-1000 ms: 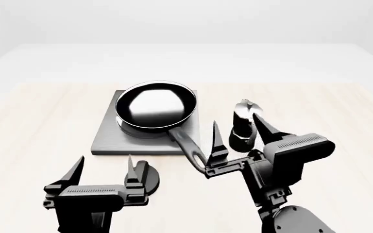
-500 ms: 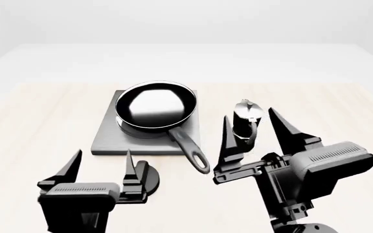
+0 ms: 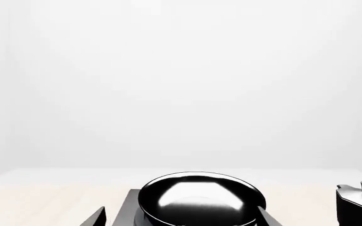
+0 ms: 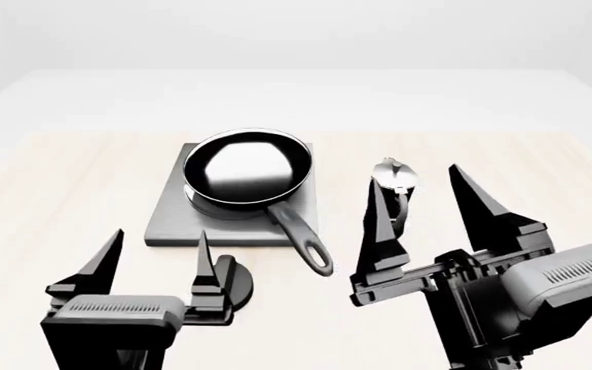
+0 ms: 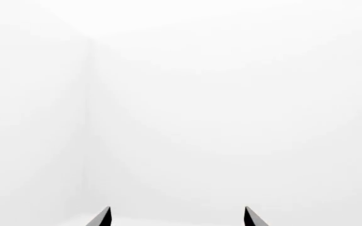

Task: Put the frying pan on the stove.

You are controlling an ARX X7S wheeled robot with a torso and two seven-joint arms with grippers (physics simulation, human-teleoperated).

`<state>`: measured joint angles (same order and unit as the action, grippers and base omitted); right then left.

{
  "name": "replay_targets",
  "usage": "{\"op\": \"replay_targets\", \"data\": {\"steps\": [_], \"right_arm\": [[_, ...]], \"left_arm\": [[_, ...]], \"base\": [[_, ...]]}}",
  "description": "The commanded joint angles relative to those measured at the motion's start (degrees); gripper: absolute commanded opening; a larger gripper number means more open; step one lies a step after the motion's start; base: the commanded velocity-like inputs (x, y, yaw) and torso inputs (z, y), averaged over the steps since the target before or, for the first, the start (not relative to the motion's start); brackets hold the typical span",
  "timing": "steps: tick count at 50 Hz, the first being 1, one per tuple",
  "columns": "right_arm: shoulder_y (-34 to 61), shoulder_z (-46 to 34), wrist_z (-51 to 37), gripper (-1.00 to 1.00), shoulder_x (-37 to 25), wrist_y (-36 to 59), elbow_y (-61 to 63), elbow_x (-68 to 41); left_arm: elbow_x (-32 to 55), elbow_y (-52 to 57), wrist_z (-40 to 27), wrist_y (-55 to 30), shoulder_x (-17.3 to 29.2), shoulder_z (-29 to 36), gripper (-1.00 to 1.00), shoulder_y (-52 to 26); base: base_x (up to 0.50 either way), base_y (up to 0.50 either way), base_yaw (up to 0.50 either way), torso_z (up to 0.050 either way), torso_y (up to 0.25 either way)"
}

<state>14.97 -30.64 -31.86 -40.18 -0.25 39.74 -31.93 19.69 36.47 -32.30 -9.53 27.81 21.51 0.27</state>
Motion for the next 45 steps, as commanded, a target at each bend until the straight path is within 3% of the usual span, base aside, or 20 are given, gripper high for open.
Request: {"op": "replay_targets", "data": {"steps": [1, 38, 43, 45], "right_arm": [[-1.2, 1.1, -1.0, 1.00, -1.7, -0.5, 3.0, -0.4], [-7.0, 4.9, -4.9, 1.00, -8.1, -3.3, 14.1, -0.1], [-9.7, 5.9, -6.7, 1.00, -10.6, -4.3, 19.3, 1.4], [-7.9, 1.8, -10.6, 1.00, -14.9, -7.7, 20.2, 3.1]], "left_arm": [[-0.4, 2.7, -0.6, -1.0, 0.7, 0.2, 1.00, 0.1], [-2.8, 11.7, -2.8, -2.2, 3.0, 1.3, 1.00, 2.9], [-5.6, 18.4, -4.4, -4.7, 4.6, 2.4, 1.00, 4.6], [-5.6, 20.8, -4.8, -6.0, 5.0, 2.6, 1.00, 4.4]], "base": [[0.00, 0.00, 0.00, 0.000, 0.000], [0.00, 0.00, 0.00, 0.000, 0.000], [0.00, 0.00, 0.00, 0.000, 0.000], [0.00, 0.00, 0.00, 0.000, 0.000]]}}
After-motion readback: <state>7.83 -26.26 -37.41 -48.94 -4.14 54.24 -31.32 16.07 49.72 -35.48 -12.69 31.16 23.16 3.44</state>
